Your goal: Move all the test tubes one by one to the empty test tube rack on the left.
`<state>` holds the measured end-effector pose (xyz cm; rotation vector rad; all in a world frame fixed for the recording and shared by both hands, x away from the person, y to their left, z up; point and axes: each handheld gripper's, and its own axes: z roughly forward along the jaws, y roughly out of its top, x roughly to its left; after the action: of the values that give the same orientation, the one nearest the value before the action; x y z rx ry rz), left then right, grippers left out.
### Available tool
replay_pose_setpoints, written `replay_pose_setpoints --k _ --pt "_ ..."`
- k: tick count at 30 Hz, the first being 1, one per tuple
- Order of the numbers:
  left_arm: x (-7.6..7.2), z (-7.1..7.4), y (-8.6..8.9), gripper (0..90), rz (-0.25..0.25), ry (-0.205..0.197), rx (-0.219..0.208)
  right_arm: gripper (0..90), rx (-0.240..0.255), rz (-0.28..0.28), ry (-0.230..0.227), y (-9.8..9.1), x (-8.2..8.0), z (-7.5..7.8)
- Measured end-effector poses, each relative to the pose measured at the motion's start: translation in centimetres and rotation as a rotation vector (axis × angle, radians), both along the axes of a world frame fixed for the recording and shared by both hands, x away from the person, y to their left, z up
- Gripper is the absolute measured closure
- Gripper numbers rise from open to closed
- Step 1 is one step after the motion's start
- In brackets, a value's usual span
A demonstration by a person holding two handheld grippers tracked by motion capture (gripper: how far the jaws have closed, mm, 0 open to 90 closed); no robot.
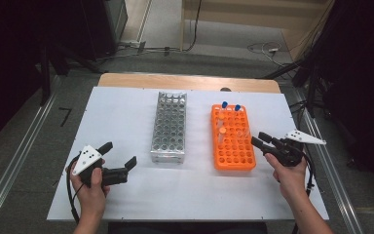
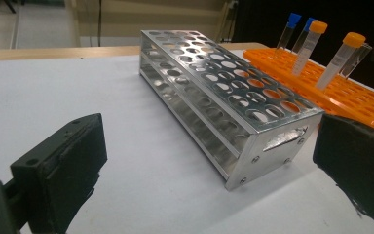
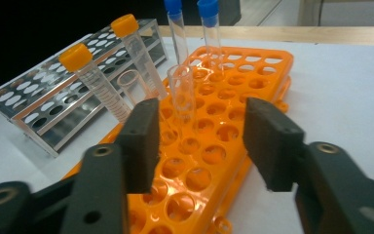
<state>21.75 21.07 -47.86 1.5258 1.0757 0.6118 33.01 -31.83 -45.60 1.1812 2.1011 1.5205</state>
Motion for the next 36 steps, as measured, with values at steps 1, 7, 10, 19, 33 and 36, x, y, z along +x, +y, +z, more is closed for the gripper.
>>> replay_pose_setpoints --k 1,7,10,19,33,36 --pt "0.0 0.0 0.0 0.0 0.001 0.004 0.003 55.5 -0.001 0.009 0.005 0.2 0.2 -0.1" --pt "0.2 0.0 -0.2 0.0 -0.009 0.007 0.009 61.1 -0.058 0.017 0.053 2.0 1.6 -1.1" --pt "0.3 -0.1 -0.3 0.0 -0.016 0.009 0.01 64.7 -0.048 0.018 0.088 2.2 2.1 -1.7" --pt "0.3 -0.1 -0.8 0.0 -0.026 0.012 0.015 69.1 -0.077 0.054 0.068 3.0 2.2 -2.6" --pt "0.4 0.0 -1.6 0.0 -0.084 0.016 -0.008 72.3 -0.102 0.047 0.0 3.7 2.2 -3.1" --pt "0.4 0.1 -1.8 0.0 -0.094 0.018 -0.014 73.9 -0.109 0.039 -0.006 3.7 2.2 -3.1"
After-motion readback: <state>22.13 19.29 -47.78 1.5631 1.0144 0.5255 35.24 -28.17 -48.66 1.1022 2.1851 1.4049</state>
